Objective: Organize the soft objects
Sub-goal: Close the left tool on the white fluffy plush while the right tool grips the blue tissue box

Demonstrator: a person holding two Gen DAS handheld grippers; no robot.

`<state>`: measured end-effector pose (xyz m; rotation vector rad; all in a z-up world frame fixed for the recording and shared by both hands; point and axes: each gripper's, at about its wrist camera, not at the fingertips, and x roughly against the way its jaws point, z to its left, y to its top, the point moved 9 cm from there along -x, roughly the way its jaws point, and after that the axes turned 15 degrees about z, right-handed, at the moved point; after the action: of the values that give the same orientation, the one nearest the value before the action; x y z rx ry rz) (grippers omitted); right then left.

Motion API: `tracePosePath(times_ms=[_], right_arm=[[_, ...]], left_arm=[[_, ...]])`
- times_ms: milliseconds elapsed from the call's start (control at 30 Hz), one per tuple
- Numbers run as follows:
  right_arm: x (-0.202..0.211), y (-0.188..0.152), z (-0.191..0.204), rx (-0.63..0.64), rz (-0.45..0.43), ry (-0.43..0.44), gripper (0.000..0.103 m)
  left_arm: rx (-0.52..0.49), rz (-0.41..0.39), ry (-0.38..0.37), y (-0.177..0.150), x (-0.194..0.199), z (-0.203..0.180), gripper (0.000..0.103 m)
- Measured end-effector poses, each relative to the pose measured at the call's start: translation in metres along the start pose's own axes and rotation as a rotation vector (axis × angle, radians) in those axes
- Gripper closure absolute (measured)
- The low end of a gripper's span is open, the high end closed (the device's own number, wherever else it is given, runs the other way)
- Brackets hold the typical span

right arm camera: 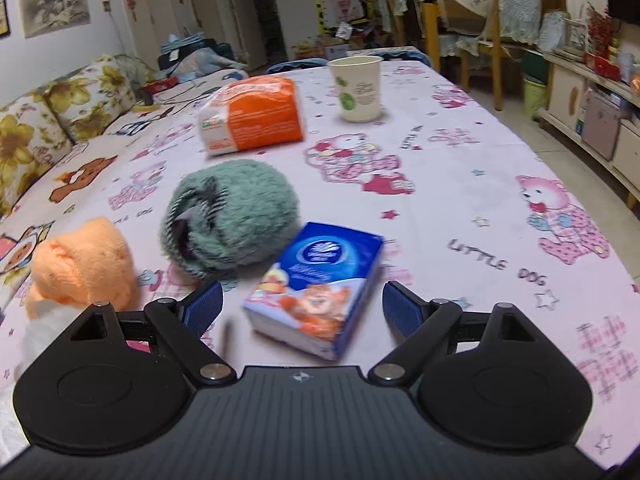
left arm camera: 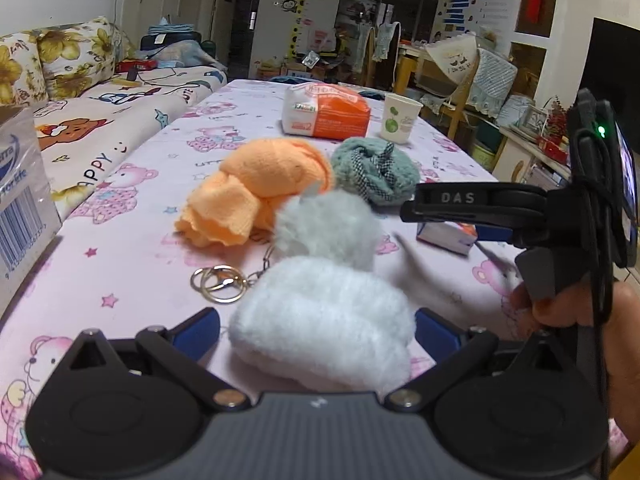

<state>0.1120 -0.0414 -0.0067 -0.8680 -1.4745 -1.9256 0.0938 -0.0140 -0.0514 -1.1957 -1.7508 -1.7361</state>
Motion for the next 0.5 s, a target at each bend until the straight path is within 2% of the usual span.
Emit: tracePosePath(times_ms=[133,200,233,267,467,500], right_arm=[[-0.0032,0.0014,0.0016,0.021,-0.014,-0.048,0.000],[-0.0011,0.0028,-0.0006,0.018,-0.033,-0.067,0.001],[-0.0005,0.0027,-0.0011,0.024,-0.036,-0.080,0.010],[-0.0011,0.0024,-0.0015,0.029,-0.031,-0.089,0.019],[-0.0020,0.0035,-0.0013,0.036,-0.023,-0.044,0.021],[-0.0024,0.0039,0.0002,0.040,-0.024,-0.043,0.021]], left_arm=[[-0.001,0.005,0.029,-0.0004,-0.0038,0.0011,0.003],[0.001,0.000,0.044,-0.0002,-0.0024,0.0020,0.009],[0.002,-0.002,0.049,0.0001,-0.0021,0.0023,0.011],[0.003,-0.004,0.052,0.0001,-0.0015,0.0023,0.016],[0.009,-0.012,0.057,0.0004,0.0025,0.0025,0.041],[0.012,-0.013,0.052,0.0007,0.0033,0.0025,0.042]])
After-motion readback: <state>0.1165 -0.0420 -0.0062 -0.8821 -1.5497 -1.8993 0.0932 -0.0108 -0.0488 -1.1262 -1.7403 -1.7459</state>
